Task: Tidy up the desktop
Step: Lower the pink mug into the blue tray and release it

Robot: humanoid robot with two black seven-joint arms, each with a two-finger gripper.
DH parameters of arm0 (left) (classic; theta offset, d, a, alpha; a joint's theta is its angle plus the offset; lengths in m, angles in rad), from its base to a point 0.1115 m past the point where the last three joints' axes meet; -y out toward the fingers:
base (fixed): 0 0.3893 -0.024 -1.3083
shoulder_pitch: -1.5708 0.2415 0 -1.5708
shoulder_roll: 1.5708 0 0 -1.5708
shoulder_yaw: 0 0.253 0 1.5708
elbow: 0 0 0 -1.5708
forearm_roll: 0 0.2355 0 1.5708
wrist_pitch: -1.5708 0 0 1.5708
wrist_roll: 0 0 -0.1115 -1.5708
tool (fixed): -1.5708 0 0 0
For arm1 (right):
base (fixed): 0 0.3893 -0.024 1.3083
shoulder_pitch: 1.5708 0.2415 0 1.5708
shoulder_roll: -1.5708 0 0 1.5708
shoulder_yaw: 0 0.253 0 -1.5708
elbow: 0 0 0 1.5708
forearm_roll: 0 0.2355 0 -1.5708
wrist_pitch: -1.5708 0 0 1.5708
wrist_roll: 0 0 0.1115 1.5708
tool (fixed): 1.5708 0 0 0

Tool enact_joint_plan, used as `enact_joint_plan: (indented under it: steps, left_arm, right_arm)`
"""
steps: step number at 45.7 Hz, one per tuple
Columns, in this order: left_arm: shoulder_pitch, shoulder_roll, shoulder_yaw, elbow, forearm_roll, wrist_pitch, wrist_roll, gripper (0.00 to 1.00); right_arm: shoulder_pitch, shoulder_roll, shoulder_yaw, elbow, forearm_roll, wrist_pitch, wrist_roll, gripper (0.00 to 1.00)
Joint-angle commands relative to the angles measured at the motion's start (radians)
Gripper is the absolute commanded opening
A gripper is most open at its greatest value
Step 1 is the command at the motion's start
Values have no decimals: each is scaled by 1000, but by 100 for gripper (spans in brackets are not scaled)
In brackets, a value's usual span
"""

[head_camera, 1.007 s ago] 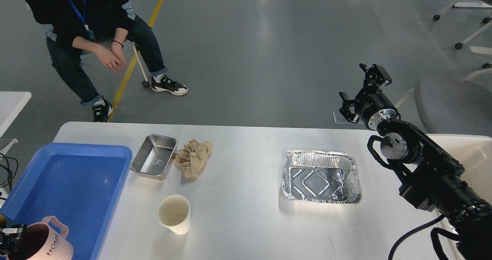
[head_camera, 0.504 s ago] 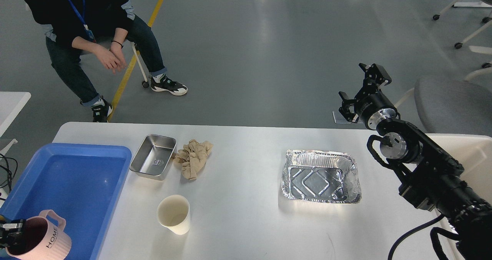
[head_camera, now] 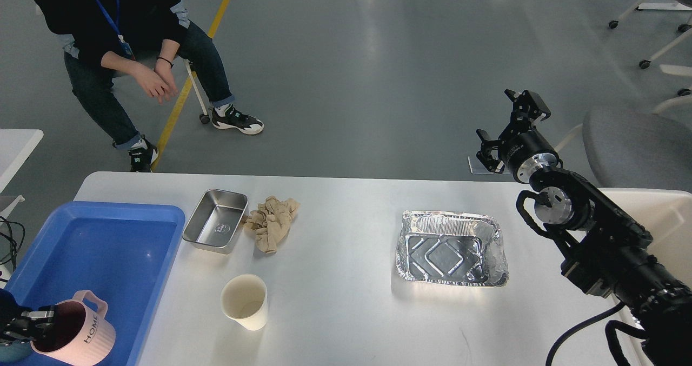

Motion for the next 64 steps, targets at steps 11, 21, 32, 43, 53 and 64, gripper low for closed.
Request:
enact_joint_plan:
  steps: [11,21,32,43,53,64]
  left_arm:
    - [32,-32,-1,32,9,40,-3,0]
    - [34,-64,0,55,29,42,-6,0]
    - [29,-66,-3,52,27,-6,-8,14]
    - [21,-55,-9,50,23,-78,-9,45]
    - [15,-38,-24,42,13,-115,-15,87]
    - [-1,2,-89,38,10,-157,-20,97]
  right_arm:
    - [0,0,0,0,0,0,0,100]
    - [0,-2,0,2,0,0,0,100]
    - [0,-2,0,3,0,0,0,100]
    - [0,-2,0,3,0,0,0,100]
    - [0,-11,0,15,0,0,0,100]
    - [0,-12,0,25,0,-1,0,100]
